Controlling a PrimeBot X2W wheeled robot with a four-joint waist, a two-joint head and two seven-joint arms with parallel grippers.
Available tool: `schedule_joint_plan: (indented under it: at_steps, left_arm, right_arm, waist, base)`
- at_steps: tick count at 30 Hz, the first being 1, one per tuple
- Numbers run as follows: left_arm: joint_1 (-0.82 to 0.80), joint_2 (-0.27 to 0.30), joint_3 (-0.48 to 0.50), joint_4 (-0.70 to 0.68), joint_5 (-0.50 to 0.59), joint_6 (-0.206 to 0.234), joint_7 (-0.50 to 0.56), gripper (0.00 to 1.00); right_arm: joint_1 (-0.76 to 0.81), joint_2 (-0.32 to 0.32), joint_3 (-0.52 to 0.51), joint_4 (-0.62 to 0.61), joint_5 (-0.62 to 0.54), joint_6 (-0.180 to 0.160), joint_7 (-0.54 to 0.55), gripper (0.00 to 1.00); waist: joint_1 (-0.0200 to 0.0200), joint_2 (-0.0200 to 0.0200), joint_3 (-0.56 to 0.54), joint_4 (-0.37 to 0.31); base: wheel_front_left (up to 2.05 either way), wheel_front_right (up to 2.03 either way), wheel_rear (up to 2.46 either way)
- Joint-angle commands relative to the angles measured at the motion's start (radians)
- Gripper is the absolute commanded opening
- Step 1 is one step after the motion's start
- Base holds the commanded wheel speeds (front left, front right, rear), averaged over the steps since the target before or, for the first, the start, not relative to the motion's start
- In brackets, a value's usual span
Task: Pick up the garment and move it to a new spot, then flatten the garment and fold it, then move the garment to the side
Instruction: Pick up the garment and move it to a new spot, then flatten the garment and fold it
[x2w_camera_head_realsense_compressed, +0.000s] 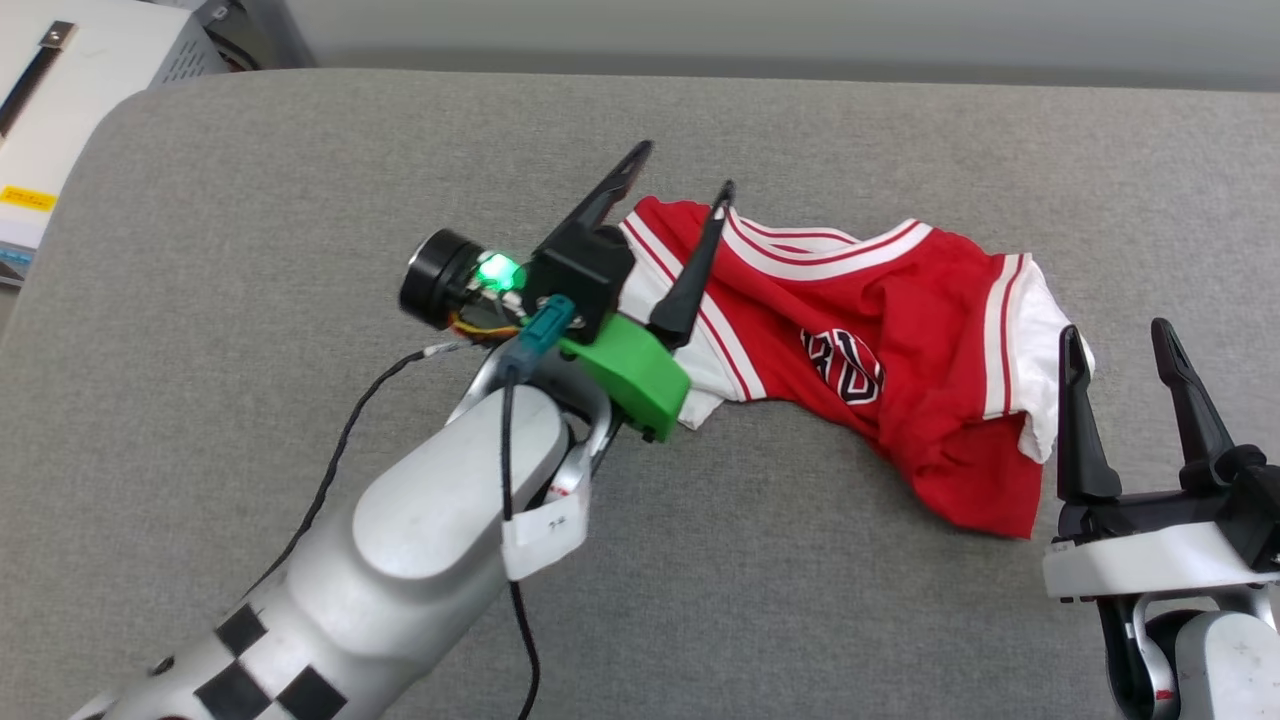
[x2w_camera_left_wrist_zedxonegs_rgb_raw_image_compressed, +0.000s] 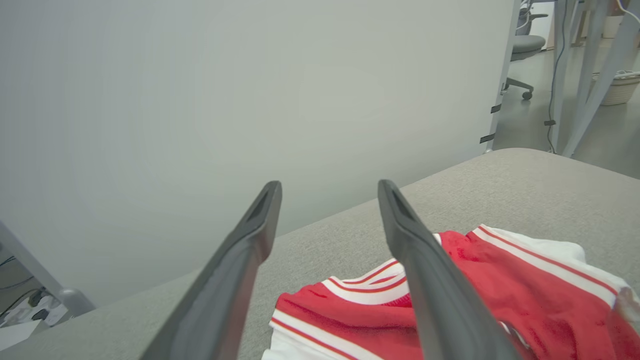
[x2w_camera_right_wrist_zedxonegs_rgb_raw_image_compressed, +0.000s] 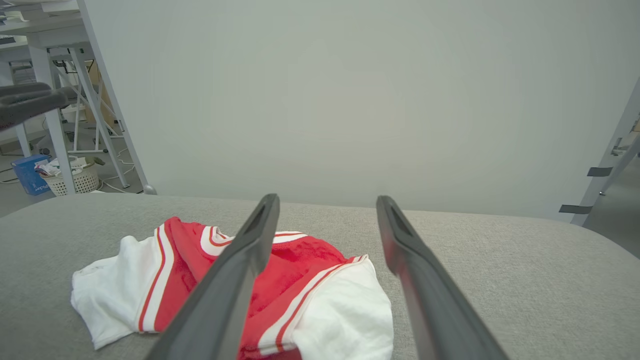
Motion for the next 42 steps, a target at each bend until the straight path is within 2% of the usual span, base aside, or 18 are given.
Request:
schedule_joint_plan:
  at_steps: [1,8,11,14,17,25,35,42]
  left_arm:
    - [0.052,0.021,0.030,-0.021,0.019,0.021,-0.005,1.00]
    - [0.265,0.084,0.255,-0.139,0.096,0.125,-0.006,1.00]
    - [0.371,0.097,0.350,-0.172,0.119,0.142,-0.006,1.00]
    - [0.486,0.092,0.456,-0.208,0.139,0.135,-0.006,1.00]
    - [0.564,0.071,0.538,-0.243,0.165,0.113,-0.006,1.00]
    - [0.742,-0.024,0.700,-0.286,0.284,-0.016,-0.006,1.00]
    - [0.822,-0.109,0.776,-0.244,0.396,-0.122,-0.006,1.00]
    - [0.839,-0.144,0.824,-0.229,0.436,-0.159,-0.006,1.00]
  right_arm:
    - [0.018,-0.001,-0.001,0.004,-0.002,-0.001,-0.002,1.00]
    - [0.033,-0.001,0.013,0.018,0.002,-0.001,-0.002,1.00]
    - [0.040,-0.001,0.025,0.029,0.009,-0.001,-0.002,1.00]
    - [0.053,0.000,0.028,0.038,0.018,-0.001,-0.002,1.00]
    - [0.064,0.000,0.032,0.045,0.022,-0.001,-0.002,1.00]
    - [0.103,0.001,0.040,0.079,0.047,-0.001,-0.002,1.00]
    - [0.152,0.002,0.030,0.104,0.062,-0.001,-0.002,1.00]
    - [0.167,0.002,0.032,0.109,0.074,-0.001,-0.002,1.00]
  waist:
    - [0.0000,0.0000,-0.031,0.036]
    - [0.0000,0.0000,-0.049,0.041]
    - [0.0000,0.0000,-0.062,0.034]
    - [0.0000,0.0000,-0.078,0.033]
    - [0.0000,0.0000,-0.090,0.031]
    - [0.0000,0.0000,-0.128,0.017]
    - [0.0000,0.0000,-0.156,0.003]
    - [0.0000,0.0000,-0.163,0.000]
  base:
    - [0.00,0.00,0.00]
    - [0.00,0.00,0.00]
    - [0.00,0.00,0.00]
    - [0.00,0.00,0.00]
    - [0.00,0.00,0.00]
    - [0.00,0.00,0.00]
    - [0.00,0.00,0.00]
    - [0.00,0.00,0.00]
